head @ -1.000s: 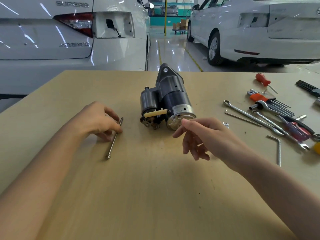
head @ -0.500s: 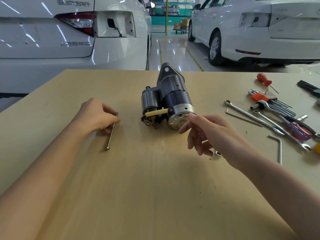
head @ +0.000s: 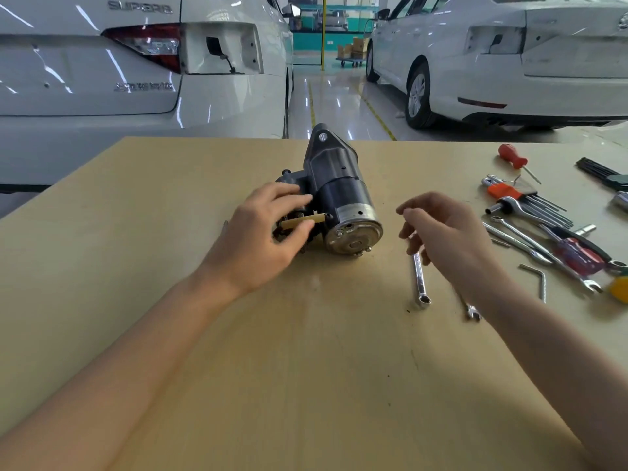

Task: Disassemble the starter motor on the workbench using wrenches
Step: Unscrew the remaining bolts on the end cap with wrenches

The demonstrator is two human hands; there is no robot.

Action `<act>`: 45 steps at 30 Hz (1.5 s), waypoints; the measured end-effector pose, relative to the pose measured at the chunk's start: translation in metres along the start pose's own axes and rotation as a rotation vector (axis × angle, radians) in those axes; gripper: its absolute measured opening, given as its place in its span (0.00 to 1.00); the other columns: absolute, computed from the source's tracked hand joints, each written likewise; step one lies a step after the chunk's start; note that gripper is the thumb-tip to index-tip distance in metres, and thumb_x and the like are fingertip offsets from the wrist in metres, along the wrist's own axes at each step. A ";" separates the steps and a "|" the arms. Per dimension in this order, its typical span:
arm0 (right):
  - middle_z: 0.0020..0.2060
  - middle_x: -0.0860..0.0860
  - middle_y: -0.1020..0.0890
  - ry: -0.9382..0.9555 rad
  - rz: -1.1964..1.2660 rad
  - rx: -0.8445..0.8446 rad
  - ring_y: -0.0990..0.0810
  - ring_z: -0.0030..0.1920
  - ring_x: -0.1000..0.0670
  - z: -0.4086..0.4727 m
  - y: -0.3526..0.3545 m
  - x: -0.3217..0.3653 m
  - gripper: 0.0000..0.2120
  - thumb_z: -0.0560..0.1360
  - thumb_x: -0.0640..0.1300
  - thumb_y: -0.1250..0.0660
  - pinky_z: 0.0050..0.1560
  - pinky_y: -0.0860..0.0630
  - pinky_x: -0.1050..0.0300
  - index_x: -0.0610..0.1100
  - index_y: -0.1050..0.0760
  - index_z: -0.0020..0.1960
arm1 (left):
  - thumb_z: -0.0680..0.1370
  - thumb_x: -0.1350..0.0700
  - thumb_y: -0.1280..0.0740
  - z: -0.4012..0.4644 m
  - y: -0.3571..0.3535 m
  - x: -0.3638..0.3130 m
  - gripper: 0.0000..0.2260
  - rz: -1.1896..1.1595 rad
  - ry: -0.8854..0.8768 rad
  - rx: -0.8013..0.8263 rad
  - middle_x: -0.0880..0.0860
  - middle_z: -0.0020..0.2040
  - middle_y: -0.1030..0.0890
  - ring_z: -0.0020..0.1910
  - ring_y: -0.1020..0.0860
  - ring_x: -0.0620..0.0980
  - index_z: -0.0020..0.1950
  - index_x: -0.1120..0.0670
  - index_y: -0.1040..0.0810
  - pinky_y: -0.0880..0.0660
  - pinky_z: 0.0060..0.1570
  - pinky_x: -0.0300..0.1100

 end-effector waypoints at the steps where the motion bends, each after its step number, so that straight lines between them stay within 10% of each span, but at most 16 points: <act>1: 0.36 0.49 0.20 0.033 -0.144 -0.012 0.22 0.34 0.49 0.004 0.005 0.000 0.09 0.76 0.37 0.40 0.34 0.28 0.57 0.46 0.22 0.47 | 0.75 0.59 0.28 -0.002 -0.005 -0.004 0.17 -0.012 -0.027 0.028 0.54 0.63 0.23 0.63 0.26 0.49 0.63 0.57 0.21 0.34 0.66 0.34; 8: 0.36 0.48 0.20 -0.010 -0.571 -0.019 0.23 0.39 0.47 0.023 0.040 -0.018 0.08 0.72 0.35 0.34 0.40 0.30 0.57 0.42 0.17 0.47 | 0.73 0.58 0.26 -0.008 -0.018 -0.014 0.23 0.024 -0.120 0.074 0.53 0.64 0.22 0.65 0.26 0.51 0.68 0.55 0.24 0.30 0.66 0.53; 18: 0.28 0.42 0.17 -0.358 -0.679 0.256 0.16 0.32 0.45 0.022 0.044 -0.054 0.09 0.71 0.41 0.30 0.22 0.27 0.63 0.33 0.20 0.39 | 0.73 0.60 0.26 -0.007 -0.018 -0.008 0.23 0.004 -0.117 0.065 0.52 0.63 0.21 0.66 0.27 0.49 0.68 0.53 0.25 0.32 0.67 0.51; 31: 0.15 0.50 0.27 -0.286 -0.768 0.295 0.32 0.16 0.52 0.022 0.037 -0.048 0.19 0.75 0.45 0.37 0.21 0.37 0.66 0.37 0.29 0.29 | 0.74 0.60 0.27 -0.007 -0.019 -0.006 0.24 0.006 -0.114 0.075 0.52 0.63 0.21 0.67 0.27 0.49 0.69 0.52 0.25 0.32 0.68 0.51; 38: 0.26 0.47 0.21 -0.178 0.619 0.065 0.21 0.25 0.50 0.024 0.028 -0.009 0.10 0.80 0.39 0.41 0.22 0.29 0.63 0.39 0.28 0.42 | 0.74 0.59 0.27 -0.006 -0.019 -0.006 0.23 -0.010 -0.088 0.079 0.52 0.63 0.21 0.68 0.28 0.49 0.68 0.51 0.25 0.33 0.68 0.49; 45: 0.32 0.42 0.17 -0.293 0.937 0.074 0.15 0.34 0.46 0.014 -0.004 -0.014 0.06 0.80 0.37 0.41 0.30 0.21 0.60 0.37 0.28 0.45 | 0.74 0.59 0.27 -0.006 -0.019 -0.006 0.23 -0.011 -0.071 0.092 0.52 0.64 0.22 0.68 0.29 0.48 0.69 0.50 0.25 0.35 0.68 0.45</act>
Point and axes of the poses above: each hand's wrist, its own z-axis towards the middle knuckle, its own y-axis out of the back of the hand, x = y × z, the point moved 8 cm from there along z, towards the middle knuckle
